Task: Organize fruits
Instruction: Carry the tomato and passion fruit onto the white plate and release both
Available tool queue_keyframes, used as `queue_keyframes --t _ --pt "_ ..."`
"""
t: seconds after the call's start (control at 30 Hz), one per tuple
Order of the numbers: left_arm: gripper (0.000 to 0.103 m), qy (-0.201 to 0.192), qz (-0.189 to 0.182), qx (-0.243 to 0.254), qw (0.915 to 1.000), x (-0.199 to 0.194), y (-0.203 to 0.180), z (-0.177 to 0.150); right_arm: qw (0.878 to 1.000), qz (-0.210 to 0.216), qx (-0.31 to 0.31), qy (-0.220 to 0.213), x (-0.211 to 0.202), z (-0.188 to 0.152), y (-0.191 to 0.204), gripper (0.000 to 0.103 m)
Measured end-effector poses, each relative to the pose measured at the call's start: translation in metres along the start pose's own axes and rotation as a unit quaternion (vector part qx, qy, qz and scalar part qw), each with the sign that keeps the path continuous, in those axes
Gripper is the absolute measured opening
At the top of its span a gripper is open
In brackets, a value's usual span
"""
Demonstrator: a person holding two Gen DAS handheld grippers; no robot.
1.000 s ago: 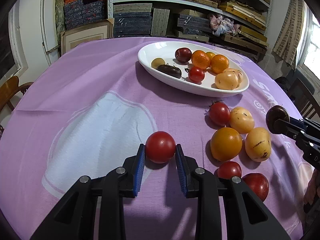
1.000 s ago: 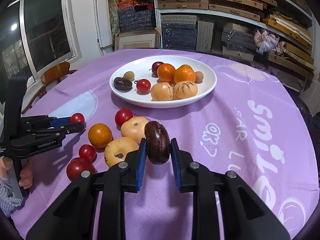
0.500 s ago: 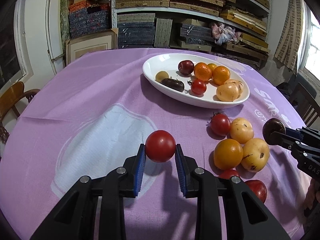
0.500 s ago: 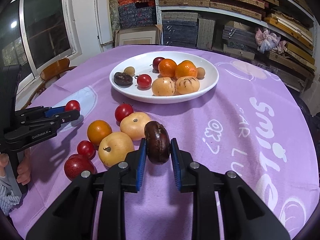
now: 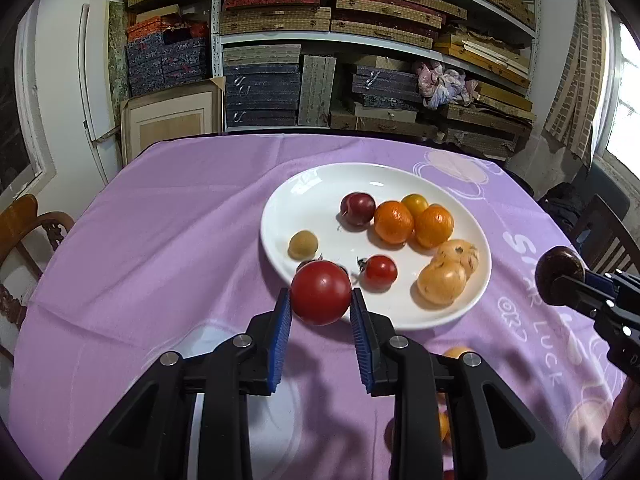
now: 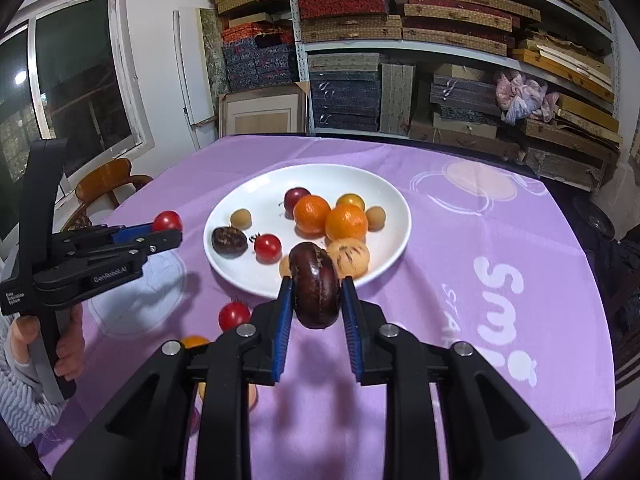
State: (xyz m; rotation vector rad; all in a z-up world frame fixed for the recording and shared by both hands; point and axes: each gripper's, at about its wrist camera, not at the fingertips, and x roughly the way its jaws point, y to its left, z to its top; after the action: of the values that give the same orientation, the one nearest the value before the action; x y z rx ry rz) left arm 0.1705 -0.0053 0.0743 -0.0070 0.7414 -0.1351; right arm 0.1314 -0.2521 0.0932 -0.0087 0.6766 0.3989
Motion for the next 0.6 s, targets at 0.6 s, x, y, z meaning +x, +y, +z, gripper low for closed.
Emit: queue_keyframes --t 0.6 --pt "0.031 0.037 0.037 0.008 0.9986 0.108 -0.011 0.046 0.998 -0.004 -0.031 0.059 0.128 0.045 0.029 0.023"
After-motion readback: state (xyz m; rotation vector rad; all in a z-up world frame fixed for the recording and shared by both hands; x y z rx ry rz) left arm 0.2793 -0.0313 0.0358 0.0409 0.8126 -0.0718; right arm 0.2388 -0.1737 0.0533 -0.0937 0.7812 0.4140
